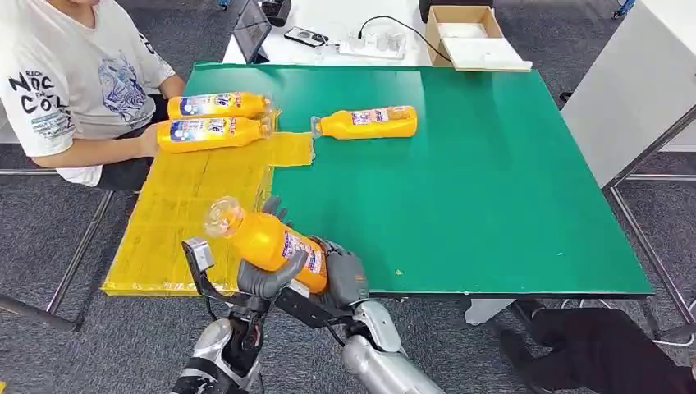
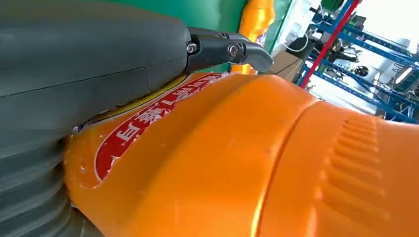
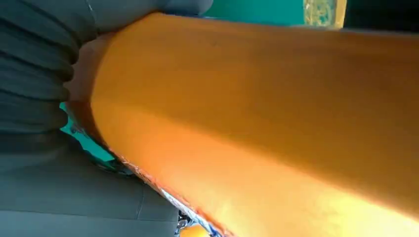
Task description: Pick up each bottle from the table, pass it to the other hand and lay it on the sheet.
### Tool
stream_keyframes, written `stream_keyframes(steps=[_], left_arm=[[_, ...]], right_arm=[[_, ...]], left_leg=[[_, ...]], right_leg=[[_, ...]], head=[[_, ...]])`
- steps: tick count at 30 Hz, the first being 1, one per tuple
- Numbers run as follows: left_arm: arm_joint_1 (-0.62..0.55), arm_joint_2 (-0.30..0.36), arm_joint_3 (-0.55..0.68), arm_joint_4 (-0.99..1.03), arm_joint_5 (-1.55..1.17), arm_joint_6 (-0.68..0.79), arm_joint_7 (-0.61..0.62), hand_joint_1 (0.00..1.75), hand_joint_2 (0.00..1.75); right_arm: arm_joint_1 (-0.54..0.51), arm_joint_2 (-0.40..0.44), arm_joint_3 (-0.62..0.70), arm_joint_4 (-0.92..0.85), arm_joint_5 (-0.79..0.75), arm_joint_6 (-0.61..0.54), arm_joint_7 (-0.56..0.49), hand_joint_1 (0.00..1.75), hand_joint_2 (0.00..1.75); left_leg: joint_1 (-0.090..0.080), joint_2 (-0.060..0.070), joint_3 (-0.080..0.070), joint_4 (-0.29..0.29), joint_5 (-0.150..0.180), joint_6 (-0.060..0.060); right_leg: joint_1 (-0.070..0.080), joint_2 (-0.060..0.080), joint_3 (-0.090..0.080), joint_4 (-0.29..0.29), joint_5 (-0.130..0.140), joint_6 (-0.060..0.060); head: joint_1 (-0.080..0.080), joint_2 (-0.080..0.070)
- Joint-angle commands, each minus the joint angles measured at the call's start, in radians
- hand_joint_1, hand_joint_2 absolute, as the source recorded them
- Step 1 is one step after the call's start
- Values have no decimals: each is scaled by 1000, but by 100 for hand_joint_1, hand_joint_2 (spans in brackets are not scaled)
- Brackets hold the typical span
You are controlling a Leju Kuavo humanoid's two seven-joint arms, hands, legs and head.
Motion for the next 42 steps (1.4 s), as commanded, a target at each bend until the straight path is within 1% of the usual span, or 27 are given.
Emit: stream_keyframes(steps=[1, 3, 4, 5, 9, 10, 13, 14, 15, 16, 17, 18, 19, 22, 23, 25, 27, 28, 29, 31, 32, 36, 37, 39, 40, 41, 42], left_arm=[[-91, -19, -65, 90, -10, -12, 12, 0, 175], [-89, -19, -62, 88, 2, -23, 14, 0, 175], [-85, -24, -52, 85, 16, -26, 9, 162, 175], [-82, -24, -51, 81, 36, -49, 13, 175, 175], [-62, -29, -47, 34, 80, -81, 12, 175, 175], [-59, -32, -44, 25, 91, -83, 11, 175, 175], [-59, -35, -41, 12, 111, -86, 16, 175, 175], [-60, -34, -42, 10, 110, -79, 16, 175, 175], [-62, -32, -45, 6, 105, -74, 10, 175, 175], [-64, -32, -44, 3, 96, -62, -1, 175, 175], [-69, -31, -43, -1, 85, -48, -8, 175, 175], [-78, -30, -41, -5, 62, -18, -25, 175, 175], [-87, -29, -33, -8, 57, -5, -30, 175, 175], [-106, -22, -15, -17, 19, 48, -58, 175, 175], [-110, -22, -13, -18, 20, 47, -57, 175, 175], [-113, -19, -11, -19, 20, 46, -57, 175, 175], [-113, -21, -7, -14, 9, 65, -65, 175, 175], [-119, -21, 0, -13, -8, 91, -79, 175, 175], [-134, -17, 8, -13, -69, 166, -125, 175, 175], [-181, -6, 38, 10, -144, 275, -168, 175, 175], [-201, -4, 56, 19, -144, 271, -164, 175, 175], [-201, -5, 58, 20, -145, 270, -163, 175, 175], [-205, -4, 61, 23, -186, 323, -182, 175, 175], [-264, 20, 105, 88, -297, 493, -233, 175, 175], [-290, 43, 111, 119, -371, 569, -255, 175, 175], [-318, 58, 142, 163, -414, 624, -265, 175, 175], [-349, 86, 135, 222, -530, 722, -268, 175, 175]], right_arm=[[9, 11, 140, 94, 27, 18, -21, 175, 175], [7, 12, 140, 95, 27, 17, -24, 175, 175], [6, 12, 139, 97, 26, 14, -25, 175, 175], [7, 12, 134, 94, 20, 11, -30, 175, 175], [-6, 6, 124, 94, 21, -13, -30, 175, 175], [-9, 4, 119, 94, 18, -12, -32, 175, 175], [-18, -1, 108, 93, 17, -31, -32, 175, 175], [-20, 0, 99, 94, 14, -44, -36, 141, 175], [-20, 2, 85, 89, 3, -56, -45, 0, 175], [-22, 3, 72, 84, -10, -59, -53, 0, 175], [-25, 4, 60, 78, -28, -42, -63, 0, 0], [-27, 2, 47, 62, -45, -43, -78, 0, 0], [-27, 0, 32, 43, -65, -40, -92, 0, 0], [-24, -9, 19, 3, -88, -22, -108, 0, 0], [-26, -10, 19, 3, -88, -20, -108, 0, 0], [-26, -11, 19, 2, -89, -19, -108, 0, 0], [-19, -12, 15, -10, -99, -15, -115, 0, 0], [-16, -13, 11, -22, -112, -9, -127, 0, 0], [-9, -15, 0, -50, -137, -4, -160, 0, 0], [9, -30, -7, -137, -183, 31, -198, 0, 0], [17, -39, -1, -179, -184, 44, -174, 0, 0], [18, -40, 1, -184, -183, 45, -169, 0, 0], [25, -41, -1, -203, -196, 37, -193, 0, 0], [50, -61, -3, -309, -236, 46, -239, 0, 0], [60, -69, -2, -355, -244, 44, -251, 0, 0], [77, -79, -6, -418, -256, 38, -258, 0, 0], [99, -88, -13, -480, -266, 21, -272, 0, 0]], left_leg=[[1, -2, 5, 0, -2, 0], [1, -2, 5, 0, -2, 0], [1, -1, 6, 1, -3, 0], [1, -1, 3, 0, -1, 0], [1, 0, 7, 1, -4, 0], [1, 0, 4, 0, -2, 0], [1, 0, 4, 1, -2, 0], [1, 0, 6, 2, -4, 0], [1, 0, 3, 1, -2, 0], [1, 0, 6, 1, -3, 0], [1, 0, 3, 1, -2, 0], [1, 0, 5, 1, -3, 0], [1, 0, 2, 1, -1, 0], [0, 0, 2, 1, -2, 0], [1, 0, 0, 1, 0, 0], [1, 1, 5, 2, -3, 0], [0, 1, 2, 0, -1, 0], [1, 1, 4, 1, -2, 0], [1, 1, 6, 1, -3, 0], [1, 0, 4, 1, -2, 0], [1, 1, 1, 0, -1, 0], [0, 1, 1, 0, 0, 0], [1, 2, 5, 0, -2, 0], [1, 2, 5, 0, -2, 0], [1, 1, 2, 0, -1, 0], [1, 1, 5, 0, -2, 0], [0, 2, 2, 0, -1, 0]], right_leg=[[1, -3, 6, 0, -3, -2], [1, -3, 6, 0, -3, -2], [2, -3, 7, 0, -3, -3], [1, -3, 4, -1, -2, -2], [2, -3, 8, 0, -4, -3], [1, -3, 5, 0, -2, -2], [1, -3, 5, 0, -3, -3], [2, -3, 8, 0, -4, -3], [1, -3, 4, 0, -2, -2], [2, -3, 7, 0, -4, -3], [1, -3, 4, 0, -2, -2], [1, -4, 6, 1, -4, -3], [1, -3, 3, 0, -2, -2], [1, -3, 3, 1, -2, -2], [1, -3, 1, 0, -1, -2], [2, -3, 5, 1, -3, -3], [1, -2, 3, 0, -1, -2], [1, -2, 5, 0, -2, -2], [1, -2, 7, 0, -3, -3], [1, -4, 5, 1, -2, -3], [1, -2, 2, 0, -1, -2], [1, -2, 2, 0, 0, -1], [2, -1, 6, -1, -2, -2], [1, -2, 6, -1, -2, -2], [1, -2, 4, 0, -1, -2], [1, -2, 6, 0, -2, -3], [1, -1, 3, 0, 0, -2]], head=[[0, 0], [0, 0], [0, 0], [0, 0], [0, 0], [0, 0], [0, 0], [0, 0], [0, 0], [0, 0], [0, 0], [0, 0], [1, 0], [0, 0], [1, 0], [0, 0], [0, 0], [0, 0], [0, 0], [0, 0], [0, 0], [0, 0], [1, 0], [1, 0], [0, 0], [0, 0], [0, 0]])
